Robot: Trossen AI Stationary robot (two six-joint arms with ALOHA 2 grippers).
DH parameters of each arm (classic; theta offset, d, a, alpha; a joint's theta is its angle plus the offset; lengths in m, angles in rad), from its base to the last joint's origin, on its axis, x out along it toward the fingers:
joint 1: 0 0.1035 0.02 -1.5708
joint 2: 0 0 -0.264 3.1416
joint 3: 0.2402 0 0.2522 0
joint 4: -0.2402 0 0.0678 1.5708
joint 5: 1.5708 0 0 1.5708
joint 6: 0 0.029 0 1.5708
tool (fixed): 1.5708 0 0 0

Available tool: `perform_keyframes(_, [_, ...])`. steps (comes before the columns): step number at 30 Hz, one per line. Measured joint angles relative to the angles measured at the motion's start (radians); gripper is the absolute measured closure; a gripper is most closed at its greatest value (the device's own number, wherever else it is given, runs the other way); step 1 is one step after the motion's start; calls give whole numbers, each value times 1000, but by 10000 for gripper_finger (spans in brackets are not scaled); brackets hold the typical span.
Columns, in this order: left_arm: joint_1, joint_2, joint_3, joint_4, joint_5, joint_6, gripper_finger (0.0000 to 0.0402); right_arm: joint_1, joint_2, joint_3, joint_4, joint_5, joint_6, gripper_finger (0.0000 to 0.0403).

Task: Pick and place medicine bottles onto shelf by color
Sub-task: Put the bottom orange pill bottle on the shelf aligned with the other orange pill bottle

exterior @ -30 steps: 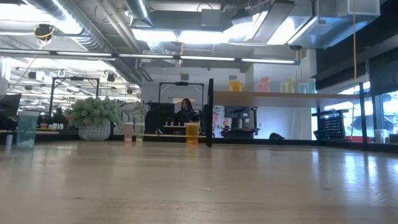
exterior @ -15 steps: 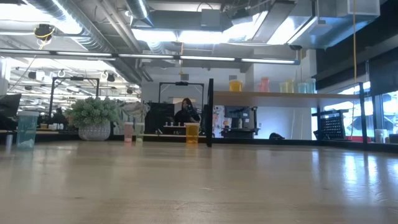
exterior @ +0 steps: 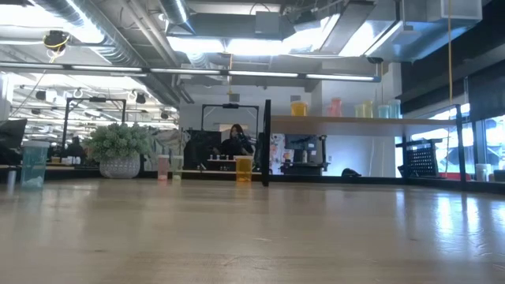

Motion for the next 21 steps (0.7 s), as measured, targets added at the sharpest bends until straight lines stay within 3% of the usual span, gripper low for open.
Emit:
perform_keyframes(5, [0,0,0,-3,40,-2,144,0,0,0,0,0,0,212])
perform_keyframes(15, [0,0,0,-3,41,-3,197,0,0,0,0,0,0,212])
perform_keyframes(21, [0,0,0,-2,41,-3,200,0,0,0,0,1,1,212])
